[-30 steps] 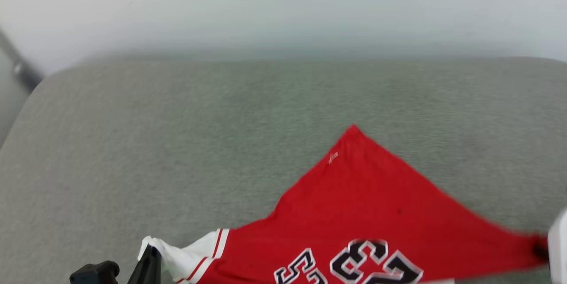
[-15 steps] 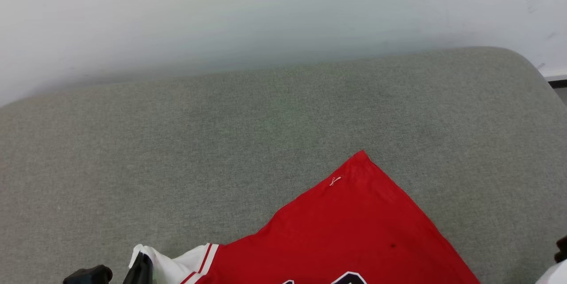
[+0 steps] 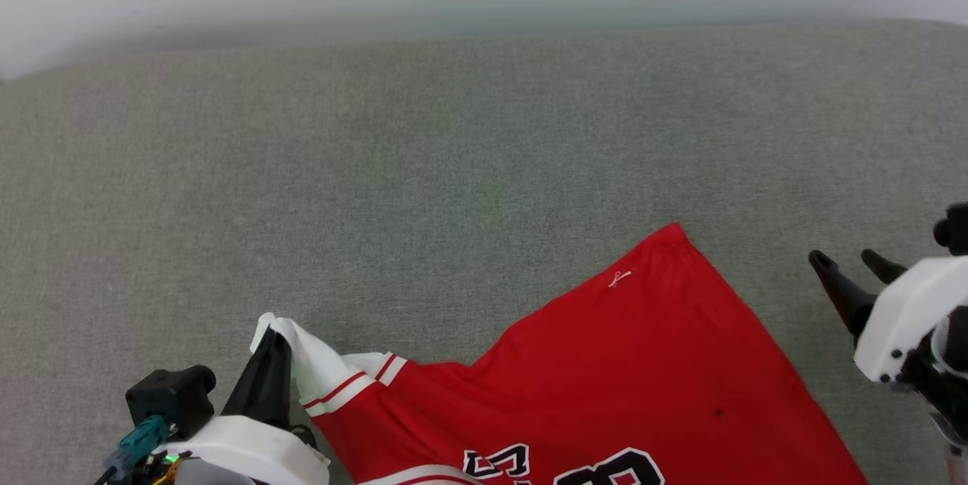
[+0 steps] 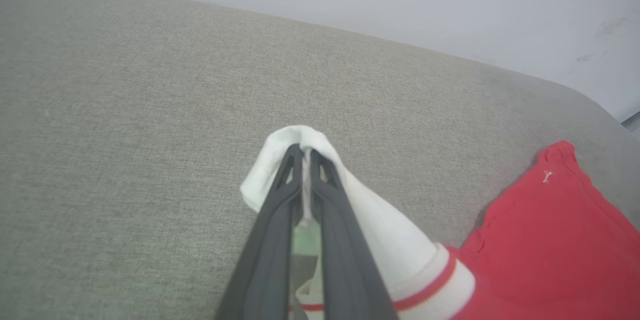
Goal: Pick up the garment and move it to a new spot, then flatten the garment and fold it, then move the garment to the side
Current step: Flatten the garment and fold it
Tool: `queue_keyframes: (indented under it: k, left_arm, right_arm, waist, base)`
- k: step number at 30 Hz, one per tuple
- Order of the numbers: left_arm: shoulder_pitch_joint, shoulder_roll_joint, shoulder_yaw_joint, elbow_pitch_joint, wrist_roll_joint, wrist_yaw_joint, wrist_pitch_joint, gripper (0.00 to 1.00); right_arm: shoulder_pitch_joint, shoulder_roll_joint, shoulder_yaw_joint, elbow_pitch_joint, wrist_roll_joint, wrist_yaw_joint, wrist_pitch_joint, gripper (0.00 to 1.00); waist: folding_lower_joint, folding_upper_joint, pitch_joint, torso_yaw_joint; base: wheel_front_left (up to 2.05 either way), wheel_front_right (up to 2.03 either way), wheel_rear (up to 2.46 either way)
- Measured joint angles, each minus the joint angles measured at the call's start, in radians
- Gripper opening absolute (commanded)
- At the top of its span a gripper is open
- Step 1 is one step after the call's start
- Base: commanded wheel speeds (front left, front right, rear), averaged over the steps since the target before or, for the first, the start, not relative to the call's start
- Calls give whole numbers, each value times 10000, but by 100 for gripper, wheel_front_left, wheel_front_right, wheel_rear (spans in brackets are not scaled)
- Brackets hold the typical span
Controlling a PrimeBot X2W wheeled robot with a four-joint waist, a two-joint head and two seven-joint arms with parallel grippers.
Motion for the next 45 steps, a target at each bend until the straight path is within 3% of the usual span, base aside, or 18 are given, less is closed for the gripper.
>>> queue_keyframes:
  k: [11,22,23,25,35,45]
  left_arm:
    - [-1165,-343,-520,69,268,-431,-90,0]
    - [-1826,-662,-792,527,291,-754,-303,0]
    - [-1827,-677,-800,568,290,-757,-313,0]
    - [-1827,-686,-813,642,276,-780,-341,0]
    - [-1710,-454,-594,901,-17,-715,-180,0]
    - [-3528,163,-284,1785,-13,-1254,382,0]
  right_arm:
    - [-2889,-84,1386,1156,186,-2,4023,100]
    - [-3706,-8,1919,2362,303,-2,5076,100]
    - [-3731,-31,1962,2435,318,-2,5081,40]
    - [-3782,-75,2033,2573,439,-2,5095,0]
    - [-3619,-341,2763,2755,878,-2,3779,0]
    - [-3728,-587,2401,2980,-15,2,1505,0]
  waist:
    - [1,0,1247,836]
    - [0,0,1971,1571]
    - [0,0,1977,1600]
    - [0,0,1953,1631]
    - [0,0,990,1439]
    - [-1,0,-525,984]
  base:
    - [0,0,0]
    - [0,0,0]
    - [0,0,0]
    - [0,0,0]
    - [0,0,0]
    - [0,0,0]
